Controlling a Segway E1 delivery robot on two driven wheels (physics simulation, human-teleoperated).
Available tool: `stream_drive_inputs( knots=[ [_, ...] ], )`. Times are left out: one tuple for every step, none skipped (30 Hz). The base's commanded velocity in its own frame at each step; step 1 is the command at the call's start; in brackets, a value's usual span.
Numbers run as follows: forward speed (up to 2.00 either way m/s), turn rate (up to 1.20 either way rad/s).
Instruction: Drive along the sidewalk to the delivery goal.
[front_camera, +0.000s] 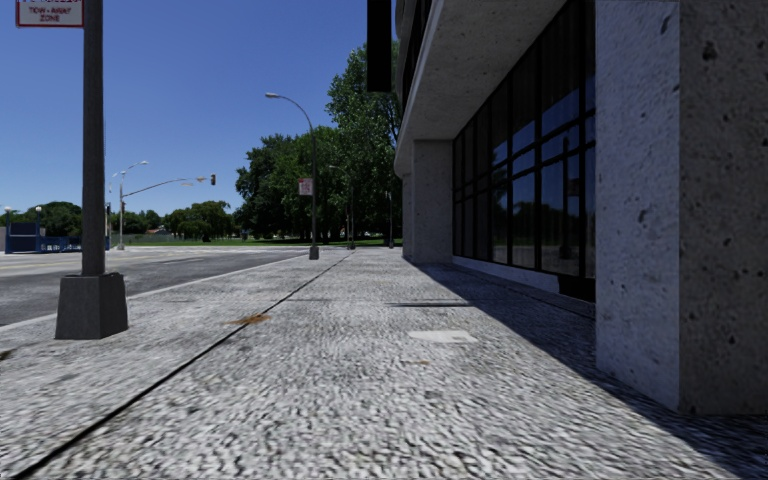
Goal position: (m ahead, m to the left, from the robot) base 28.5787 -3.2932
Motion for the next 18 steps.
stream_drive_inputs(
  knots=[
    [2.0, 0.0],
    [2.0, 0.0],
    [2.0, 0.0],
    [2.0, 0.0],
    [2.0, 0.0],
    [2.0, 0.12],
    [2.0, 0.38],
    [2.0, 0.46],
    [2.0, 0.0],
    [2.0, 0.0],
    [2.0, 0.0],
    [2.0, 0.0],
    [2.0, 0.0],
    [2.0, 0.0],
    [2.0, 0.0],
    [2.0, 0.0],
    [2.0, 0.0],
    [2.0, 0.0]
  ],
)
